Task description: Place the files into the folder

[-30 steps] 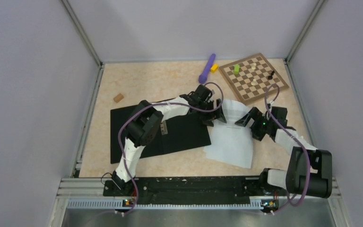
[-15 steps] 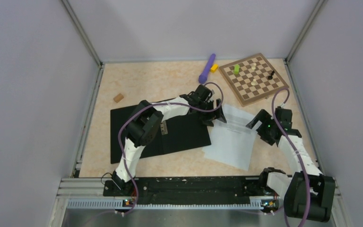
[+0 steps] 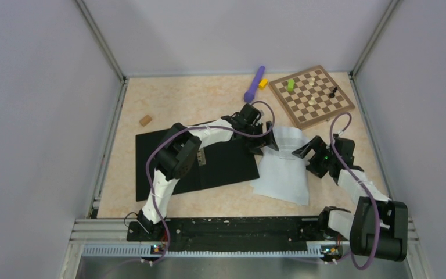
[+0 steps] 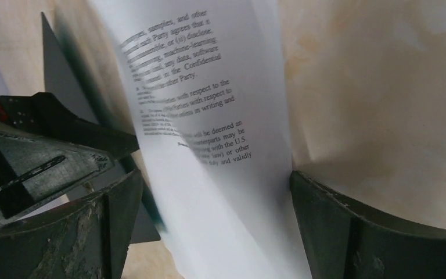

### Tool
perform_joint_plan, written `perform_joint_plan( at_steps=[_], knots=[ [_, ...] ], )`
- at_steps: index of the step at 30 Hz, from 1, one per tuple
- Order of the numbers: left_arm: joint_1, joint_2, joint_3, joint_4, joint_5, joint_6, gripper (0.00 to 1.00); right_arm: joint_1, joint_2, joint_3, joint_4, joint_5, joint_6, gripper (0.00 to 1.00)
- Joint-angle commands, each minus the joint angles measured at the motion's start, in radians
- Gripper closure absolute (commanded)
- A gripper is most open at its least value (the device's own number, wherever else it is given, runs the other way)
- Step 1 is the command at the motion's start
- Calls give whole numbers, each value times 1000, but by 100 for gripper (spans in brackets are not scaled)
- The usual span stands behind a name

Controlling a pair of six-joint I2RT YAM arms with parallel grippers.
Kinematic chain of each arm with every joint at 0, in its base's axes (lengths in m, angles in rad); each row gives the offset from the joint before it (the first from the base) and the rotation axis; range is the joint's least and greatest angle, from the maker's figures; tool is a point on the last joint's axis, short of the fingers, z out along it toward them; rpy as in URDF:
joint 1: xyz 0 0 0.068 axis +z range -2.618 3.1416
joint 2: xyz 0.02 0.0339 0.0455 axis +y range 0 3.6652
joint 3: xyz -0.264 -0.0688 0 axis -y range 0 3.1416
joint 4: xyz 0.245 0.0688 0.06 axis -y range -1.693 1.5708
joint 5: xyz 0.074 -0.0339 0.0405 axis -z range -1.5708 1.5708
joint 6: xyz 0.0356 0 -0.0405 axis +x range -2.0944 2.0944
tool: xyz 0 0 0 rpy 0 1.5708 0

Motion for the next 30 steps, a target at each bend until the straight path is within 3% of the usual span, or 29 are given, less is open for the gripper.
perform_joint_plan(
  at_steps=[1, 6, 16, 23, 30],
  knots=[
    [-10, 91, 0, -59, -63, 29, 16, -6, 52, -55, 102, -144, 43, 4],
    [-10, 93, 2, -61, -61, 28, 16, -5, 24, -75, 207, -227, 106, 4],
    [-10, 96, 0, -63, -67, 27, 16, -4, -126, -63, 56, -172, 129, 6],
    [-11, 104, 13, -58, -61, 30, 16, -4, -245, -151, 13, -131, 178, 24],
    [-11, 107, 84, -133, -74, 92, 17, -4, -257, -217, 70, -173, 201, 42]
  ],
)
